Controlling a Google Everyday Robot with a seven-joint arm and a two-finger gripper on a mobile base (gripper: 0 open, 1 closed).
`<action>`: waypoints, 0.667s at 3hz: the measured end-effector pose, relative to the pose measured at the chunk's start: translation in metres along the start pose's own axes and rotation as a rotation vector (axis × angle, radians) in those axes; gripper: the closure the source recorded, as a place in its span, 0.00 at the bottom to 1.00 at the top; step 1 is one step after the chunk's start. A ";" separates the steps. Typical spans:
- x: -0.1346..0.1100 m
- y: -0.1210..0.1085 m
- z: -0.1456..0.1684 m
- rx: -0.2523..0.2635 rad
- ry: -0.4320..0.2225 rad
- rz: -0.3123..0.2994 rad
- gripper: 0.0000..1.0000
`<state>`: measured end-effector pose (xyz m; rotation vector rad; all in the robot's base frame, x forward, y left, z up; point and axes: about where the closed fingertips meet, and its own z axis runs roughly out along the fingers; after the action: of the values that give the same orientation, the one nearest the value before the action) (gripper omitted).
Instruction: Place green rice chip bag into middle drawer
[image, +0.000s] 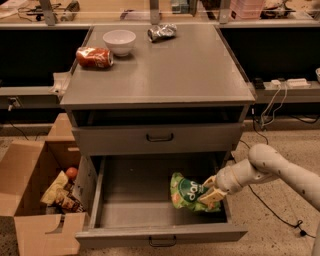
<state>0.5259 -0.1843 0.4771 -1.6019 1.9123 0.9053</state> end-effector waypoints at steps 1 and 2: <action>-0.001 -0.003 0.019 -0.035 -0.013 -0.021 1.00; -0.002 -0.006 0.033 -0.064 -0.018 -0.034 1.00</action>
Offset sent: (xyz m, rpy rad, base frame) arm 0.0104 0.0371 -0.0314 0.0416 0.0231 0.1014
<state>0.5309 -0.1584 0.4557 -1.6529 1.8552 0.9727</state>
